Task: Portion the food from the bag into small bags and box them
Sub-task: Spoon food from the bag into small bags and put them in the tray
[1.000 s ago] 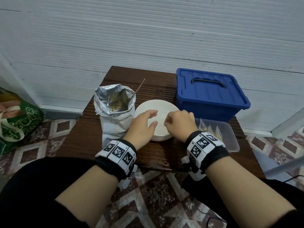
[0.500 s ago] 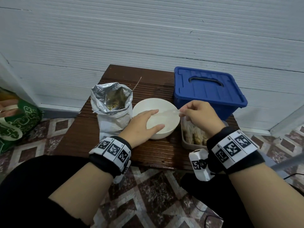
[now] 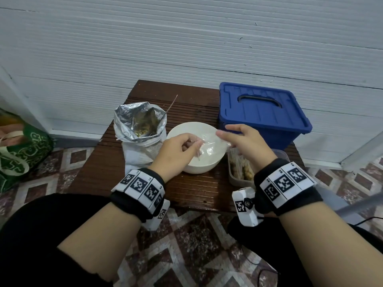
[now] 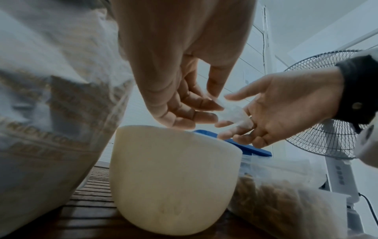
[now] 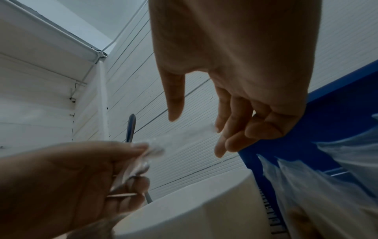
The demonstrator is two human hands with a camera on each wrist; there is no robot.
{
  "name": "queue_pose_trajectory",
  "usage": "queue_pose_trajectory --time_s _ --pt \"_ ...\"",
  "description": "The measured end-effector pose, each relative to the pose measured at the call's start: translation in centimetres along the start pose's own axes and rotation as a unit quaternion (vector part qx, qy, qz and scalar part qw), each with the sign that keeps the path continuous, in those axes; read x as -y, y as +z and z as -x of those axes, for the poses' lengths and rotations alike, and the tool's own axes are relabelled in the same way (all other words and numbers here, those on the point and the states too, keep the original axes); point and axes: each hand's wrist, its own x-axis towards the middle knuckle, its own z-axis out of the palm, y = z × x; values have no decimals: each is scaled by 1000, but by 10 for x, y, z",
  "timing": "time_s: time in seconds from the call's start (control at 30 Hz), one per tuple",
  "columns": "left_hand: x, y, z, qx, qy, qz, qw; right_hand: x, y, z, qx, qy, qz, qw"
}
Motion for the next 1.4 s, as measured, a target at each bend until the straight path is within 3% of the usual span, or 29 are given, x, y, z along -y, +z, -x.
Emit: queue_pose_trajectory --time_s 0.17,0.33,0.5,0.8,0.93,1.03,1.2,1.4 --pt "-6 -3 0 5 19 43 999 0 2 1 39 7 11 999" --pt "-11 -4 -1 -17 -14 62 998 0 1 2 11 -16 -21 1000" --pt "-19 -3 5 47 -23 131 990 -4 2 1 -18 6 -26 999" --pt "-18 -6 6 10 54 97 994 -3 10 4 80 17 -5 997" --pt "-13 -5 3 -17 71 54 996 0 13 5 59 18 9 998" --pt "-9 -6 2 -24 98 -5 995 5 13 8 -9 -49 37 998" --pt "-3 -7 1 -27 131 -102 986 18 9 21 64 -106 15 992" --pt "-6 -6 2 -23 136 -106 985 13 11 19 30 -110 33 993"
